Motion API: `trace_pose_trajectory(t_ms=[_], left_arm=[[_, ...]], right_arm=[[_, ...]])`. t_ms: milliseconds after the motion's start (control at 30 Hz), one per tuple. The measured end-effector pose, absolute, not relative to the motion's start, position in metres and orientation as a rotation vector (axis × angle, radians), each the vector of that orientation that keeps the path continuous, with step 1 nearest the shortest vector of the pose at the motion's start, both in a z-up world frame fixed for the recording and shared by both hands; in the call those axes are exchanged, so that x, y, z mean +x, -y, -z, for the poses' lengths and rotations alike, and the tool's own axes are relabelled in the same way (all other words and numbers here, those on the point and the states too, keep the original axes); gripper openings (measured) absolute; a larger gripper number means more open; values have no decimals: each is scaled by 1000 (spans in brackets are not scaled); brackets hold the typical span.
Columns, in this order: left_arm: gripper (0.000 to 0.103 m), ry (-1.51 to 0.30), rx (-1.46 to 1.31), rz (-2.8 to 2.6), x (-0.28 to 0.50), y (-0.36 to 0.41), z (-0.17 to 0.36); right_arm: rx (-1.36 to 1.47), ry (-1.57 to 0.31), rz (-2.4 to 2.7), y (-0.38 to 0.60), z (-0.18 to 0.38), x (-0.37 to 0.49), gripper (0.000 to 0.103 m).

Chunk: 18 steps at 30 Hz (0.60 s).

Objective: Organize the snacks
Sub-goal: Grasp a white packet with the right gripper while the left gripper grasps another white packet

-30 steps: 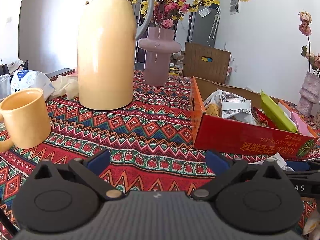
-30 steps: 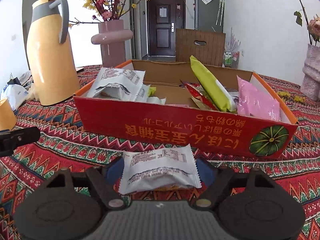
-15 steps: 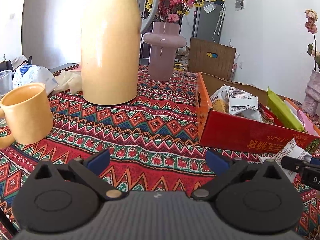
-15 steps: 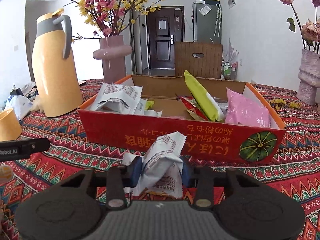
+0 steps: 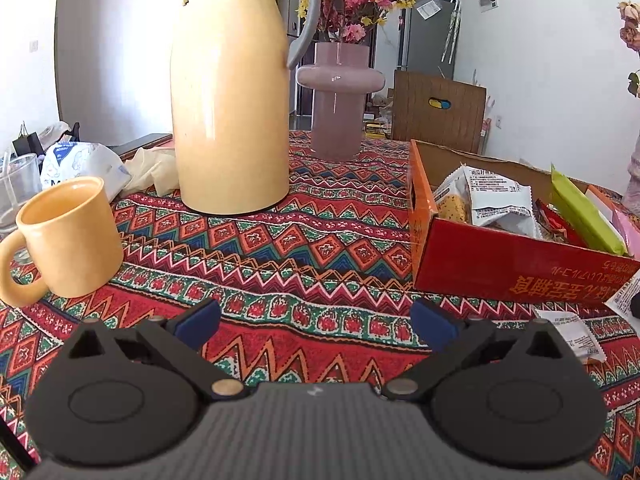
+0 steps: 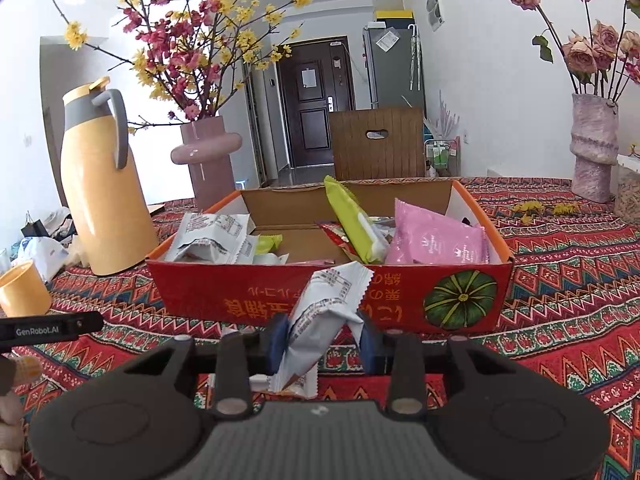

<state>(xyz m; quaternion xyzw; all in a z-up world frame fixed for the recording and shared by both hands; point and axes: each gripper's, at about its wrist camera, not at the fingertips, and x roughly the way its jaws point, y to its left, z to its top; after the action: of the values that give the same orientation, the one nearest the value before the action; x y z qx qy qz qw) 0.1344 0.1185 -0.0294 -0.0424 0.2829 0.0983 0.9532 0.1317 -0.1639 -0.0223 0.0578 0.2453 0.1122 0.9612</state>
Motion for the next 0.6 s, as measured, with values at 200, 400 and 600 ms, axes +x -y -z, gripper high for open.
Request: trace_pose_trajectory(t_ms=[200,400,600], left_arm=[[103,-633,-87,-151,138,-99,24],[103,-652,-63,-74,142,-60,17],[103,-701,-51,-14,154,-21,18]], right_arm=[[147,-491,-222,180,25,130,35],[166,-478,-210,199,26,128,35],[177,-474,-190,220,29,129,35]])
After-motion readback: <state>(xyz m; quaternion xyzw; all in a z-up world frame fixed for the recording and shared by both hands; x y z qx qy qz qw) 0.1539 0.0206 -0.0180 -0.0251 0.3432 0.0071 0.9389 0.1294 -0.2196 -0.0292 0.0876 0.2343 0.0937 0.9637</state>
